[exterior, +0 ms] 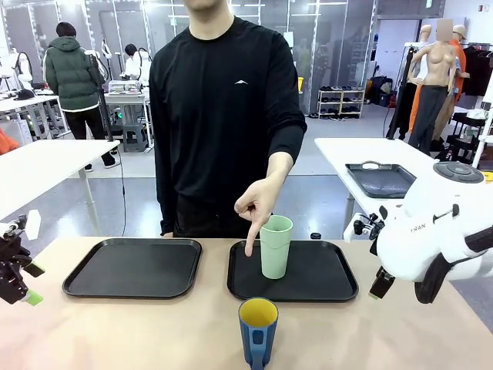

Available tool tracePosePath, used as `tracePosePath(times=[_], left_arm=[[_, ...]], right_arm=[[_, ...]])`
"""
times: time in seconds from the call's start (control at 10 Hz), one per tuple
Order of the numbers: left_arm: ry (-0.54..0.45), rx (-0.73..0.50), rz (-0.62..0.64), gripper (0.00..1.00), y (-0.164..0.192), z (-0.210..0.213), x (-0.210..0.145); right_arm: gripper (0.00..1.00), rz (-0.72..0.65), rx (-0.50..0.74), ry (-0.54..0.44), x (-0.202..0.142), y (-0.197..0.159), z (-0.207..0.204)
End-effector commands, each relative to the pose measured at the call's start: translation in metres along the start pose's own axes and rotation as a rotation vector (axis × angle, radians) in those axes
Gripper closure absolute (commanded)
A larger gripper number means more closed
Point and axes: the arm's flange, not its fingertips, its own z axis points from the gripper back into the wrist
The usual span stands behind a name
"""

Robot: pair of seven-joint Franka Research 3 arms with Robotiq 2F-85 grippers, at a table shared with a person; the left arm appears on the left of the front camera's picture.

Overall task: Sort and store the cups by type.
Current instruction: Pick up the Handle plastic cup and place it into the empty Flat Tray.

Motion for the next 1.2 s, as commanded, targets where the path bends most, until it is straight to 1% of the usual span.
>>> tracePosePath(times=[0.0, 0.1, 0.2, 0.3, 0.5, 0.6, 0.7, 0.8, 0.9, 1.0, 1.1], left_arm=[[0.013, 0.014, 0.012, 0.00, 0.000, -0.002, 0.001], [0.013, 0.014, 0.012, 0.00, 0.000, -0.002, 0.001], [0.013, 0.014, 0.012, 0.00, 0.000, -0.002, 0.001], [0.013, 0.014, 0.012, 0.00, 0.000, -0.002, 0.001], [0.013, 0.014, 0.012, 0.00, 0.000, -0.002, 0.001], [0.013, 0.014, 0.012, 0.00, 0.000, -0.002, 0.001], [0.013, 0.014, 0.012, 0.00, 0.000, -0.002, 0.001], [0.013, 0.014, 0.012, 0.00, 0.000, -0.002, 0.001], [0.013, 0.014, 0.012, 0.00, 0.000, -0.002, 0.001], [0.013, 0.014, 0.012, 0.00, 0.000, -0.002, 0.001], [0.013, 0.014, 0.012, 0.00, 0.000, -0.002, 0.001]], right_arm=[[0.00, 0.005, 0.001, -0.002, 0.001, 0.001, 0.000], [0.00, 0.063, 0.047, -0.038, -0.010, -0.006, -0.012], [0.00, 0.137, 0.061, -0.064, -0.030, -0.002, -0.024], [0.00, 0.172, 0.055, -0.066, -0.051, 0.002, -0.034], [0.00, 0.257, 0.043, -0.117, -0.087, 0.016, -0.041], [0.00, 0.292, 0.031, -0.159, -0.097, 0.022, -0.041], [0.00, 0.320, 0.056, -0.221, -0.106, 0.028, -0.039], [0.00, 0.346, 0.084, -0.254, -0.117, 0.031, -0.039], [0.00, 0.387, 0.139, -0.336, -0.128, 0.030, -0.040], [0.00, 0.419, 0.181, -0.381, -0.136, 0.030, -0.041], [0.00, 0.439, 0.196, -0.422, -0.140, 0.030, -0.044]])
